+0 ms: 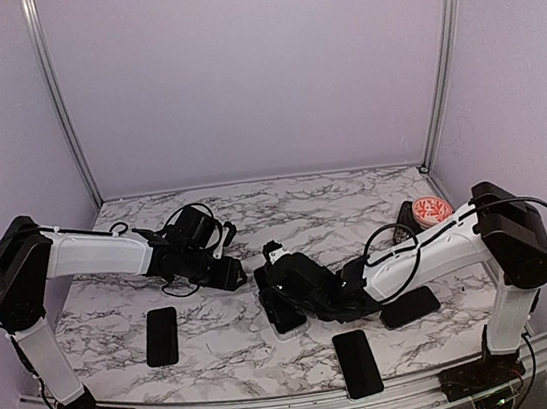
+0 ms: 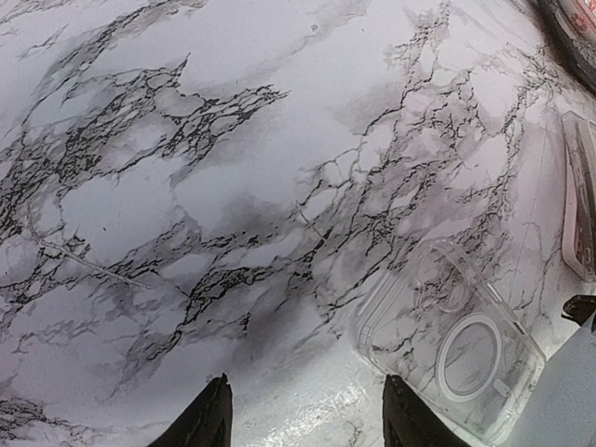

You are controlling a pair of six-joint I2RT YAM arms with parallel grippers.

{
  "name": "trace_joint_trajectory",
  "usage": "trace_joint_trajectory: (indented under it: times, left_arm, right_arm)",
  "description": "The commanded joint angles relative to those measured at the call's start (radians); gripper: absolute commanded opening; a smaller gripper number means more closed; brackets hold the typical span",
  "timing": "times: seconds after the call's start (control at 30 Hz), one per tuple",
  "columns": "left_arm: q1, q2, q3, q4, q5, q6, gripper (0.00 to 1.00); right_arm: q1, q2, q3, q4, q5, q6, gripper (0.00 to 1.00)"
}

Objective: Put the phone into the phone case
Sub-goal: Install the phone into the phone case.

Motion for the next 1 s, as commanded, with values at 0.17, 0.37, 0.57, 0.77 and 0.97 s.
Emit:
trace_joint_trajectory:
  times: [0.17, 0.37, 0.57, 0.77, 0.97]
  left_arm:
    - [0.006, -0.03, -0.013, 0.017, 0.0, 0.003, 0.55]
    - [0.007, -0.031, -0.014, 0.018, 0.001, 0.003, 0.55]
    - [0.007, -0.026, -0.012, 0.017, -0.001, 0.003, 0.55]
    - [0.007, -0.023, -0.013, 0.018, -0.007, 0.006, 0.55]
    - [0.007, -0.025, -0.014, 0.017, -0.011, 0.007, 0.55]
  right_arm:
    - [0.019, 0.02, -0.021, 0.069, 0.022, 0.02, 0.24]
    - [0.027, 0.04, 0.012, -0.008, 0.029, 0.055, 0.23]
    - [0.027, 0.065, 0.043, -0.116, -0.012, 0.085, 0.22]
    - [0.025, 0.101, 0.067, -0.187, -0.052, 0.109, 0.22]
    - [0.024, 0.116, 0.084, -0.26, -0.044, 0.147, 0.2]
